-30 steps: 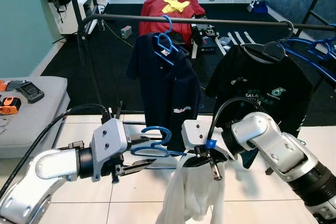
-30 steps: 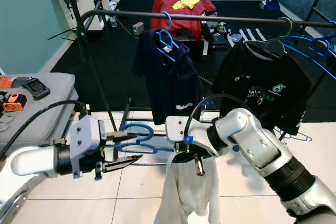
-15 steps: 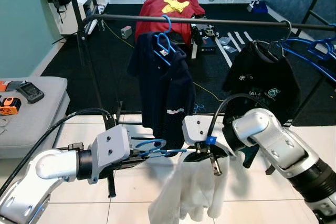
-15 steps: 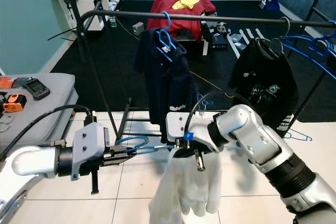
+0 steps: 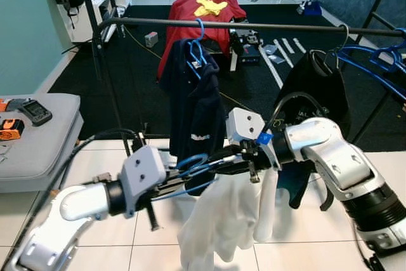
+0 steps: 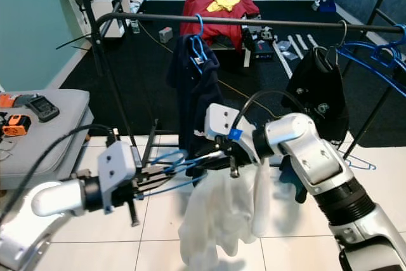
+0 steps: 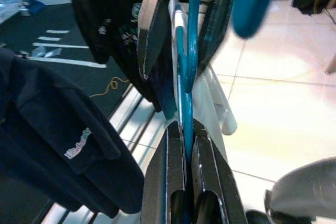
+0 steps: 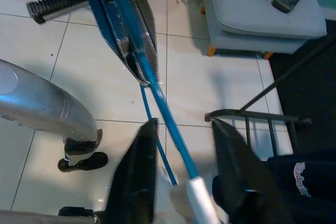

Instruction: Hang hanger

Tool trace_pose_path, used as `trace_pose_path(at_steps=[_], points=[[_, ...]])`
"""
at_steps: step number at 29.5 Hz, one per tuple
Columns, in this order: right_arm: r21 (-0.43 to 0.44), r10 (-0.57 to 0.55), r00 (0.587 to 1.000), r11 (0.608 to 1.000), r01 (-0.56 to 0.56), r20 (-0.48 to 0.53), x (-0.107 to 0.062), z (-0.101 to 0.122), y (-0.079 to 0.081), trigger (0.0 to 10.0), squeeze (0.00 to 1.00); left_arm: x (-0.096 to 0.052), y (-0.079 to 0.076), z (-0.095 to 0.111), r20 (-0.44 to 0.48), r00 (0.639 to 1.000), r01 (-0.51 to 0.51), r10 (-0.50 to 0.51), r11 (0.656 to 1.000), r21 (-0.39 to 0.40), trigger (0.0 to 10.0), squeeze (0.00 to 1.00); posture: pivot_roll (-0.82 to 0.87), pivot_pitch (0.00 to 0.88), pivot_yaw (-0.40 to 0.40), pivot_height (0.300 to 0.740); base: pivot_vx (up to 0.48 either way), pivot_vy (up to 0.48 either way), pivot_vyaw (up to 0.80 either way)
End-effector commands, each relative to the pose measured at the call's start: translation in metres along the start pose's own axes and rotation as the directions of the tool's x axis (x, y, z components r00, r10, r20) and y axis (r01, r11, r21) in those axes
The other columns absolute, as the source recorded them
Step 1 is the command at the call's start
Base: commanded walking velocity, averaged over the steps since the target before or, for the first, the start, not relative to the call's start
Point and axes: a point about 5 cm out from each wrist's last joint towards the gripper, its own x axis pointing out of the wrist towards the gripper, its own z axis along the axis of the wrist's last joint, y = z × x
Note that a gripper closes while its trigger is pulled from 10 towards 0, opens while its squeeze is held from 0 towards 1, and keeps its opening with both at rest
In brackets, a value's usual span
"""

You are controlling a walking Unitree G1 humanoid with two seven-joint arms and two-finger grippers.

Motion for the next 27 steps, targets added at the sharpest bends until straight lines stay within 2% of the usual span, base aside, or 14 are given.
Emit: trace_pose_path(at_steps=[1,11,12,13,14,15,16,17,18,19,20,23,26,27], points=[[-0.028,0.007,1.0,1.0,-0.006,0.021,0.0,0.005,0.0,10.0,1.0,0.004,-0.003,0.006,0.062,0.998,0.005,-0.004,1.0,-0.009,0.0,0.0,-0.1,0.075,-0.012,0.74,0.0,0.0,0.0],[-0.036,-0.076,0.992,0.996,0.08,0.104,-0.013,0.016,-0.014,10.0,1.0,0.011,-0.008,0.007,0.125,0.991,-0.044,0.053,0.996,-0.071,0.0,0.0,-0.11,0.074,-0.026,0.74,0.0,0.0,0.0],[-0.035,-0.124,0.981,0.991,0.131,0.15,-0.018,0.021,-0.021,10.0,1.0,0.012,-0.008,0.007,0.131,0.989,-0.061,0.071,0.995,-0.08,0.0,0.0,-0.11,0.074,-0.029,0.74,0.0,0.0,0.0],[-0.01,-0.26,0.93,0.962,0.271,0.259,-0.031,0.036,-0.038,10.0,1.0,0.012,-0.006,0.006,0.136,0.985,-0.093,0.105,0.991,-0.092,0.0,0.0,-0.11,0.073,-0.027,0.74,0.0,0.0,0.0],[-0.01,-0.26,0.93,0.962,0.271,0.259,-0.031,0.036,-0.038,10.0,1.0,0.012,-0.006,0.006,0.136,0.985,-0.093,0.105,0.991,-0.092,0.0,0.0,-0.11,0.073,-0.027,0.74,0.0,0.0,0.0],[0.052,-0.367,0.862,0.926,0.374,0.35,-0.045,0.047,-0.051,10.0,1.0,0.012,-0.004,0.005,0.141,0.981,-0.119,0.133,0.988,-0.103,0.0,0.0,-0.11,0.073,-0.027,0.74,0.0,0.0,0.0],[0.117,-0.466,0.771,0.878,0.464,0.433,-0.061,0.056,-0.061,10.0,1.0,0.012,-0.001,0.004,0.143,0.975,-0.157,0.172,0.981,-0.114,0.0,0.0,-0.11,0.075,-0.02,0.74,0.0,0.0,0.0],[0.117,-0.466,0.771,0.878,0.464,0.433,-0.061,0.056,-0.061,10.0,1.0,0.012,-0.001,0.004,0.143,0.975,-0.157,0.172,0.981,-0.114,0.0,0.0,-0.11,0.075,-0.02,0.74,0.0,0.0,0.0],[0.193,-0.545,0.677,0.828,0.526,0.495,-0.076,0.061,-0.068,10.0,1.0,0.01,0.002,0.003,0.146,0.965,-0.201,0.219,0.971,-0.129,0.0,0.0,-0.11,0.075,-0.02,0.74,0.0,0.0,0.0],[0.235,-0.583,0.623,0.8,0.552,0.522,-0.084,0.063,-0.071,10.0,1.0,0.008,0.005,0.002,0.147,0.958,-0.227,0.247,0.964,-0.138,0.0,0.0,-0.1,0.076,-0.019,0.74,0.0,0.0,0.0],[0.235,-0.583,0.623,0.8,0.552,0.522,-0.084,0.063,-0.071,10.0,1.0,0.008,0.005,0.002,0.147,0.958,-0.227,0.247,0.964,-0.138,0.0,0.0,-0.1,0.076,-0.019,0.74,0.0,0.0,0.0],[0.346,-0.677,0.511,0.722,0.599,0.53,-0.093,0.053,-0.073,10.0,1.0,0.001,0.015,0.0,0.147,0.919,-0.343,0.366,0.925,-0.162,0.0,0.0,-0.1,0.076,-0.018,0.74,0.0,0.0,0.0],[0.381,-0.706,0.481,0.695,0.609,0.519,-0.093,0.048,-0.073,10.0,1.0,-0.002,0.018,0.0,0.147,0.903,-0.379,0.404,0.909,-0.171,0.0,0.0,-0.1,0.077,-0.022,0.74,0.0,0.0,0.0],[0.409,-0.735,0.458,0.667,0.623,0.5,-0.093,0.042,-0.072,10.0,1.0,-0.005,0.019,0.0,0.149,0.89,-0.404,0.431,0.897,-0.181,0.0,0.0,-0.1,0.077,-0.022,0.74,0.0,0.0,0.0]])
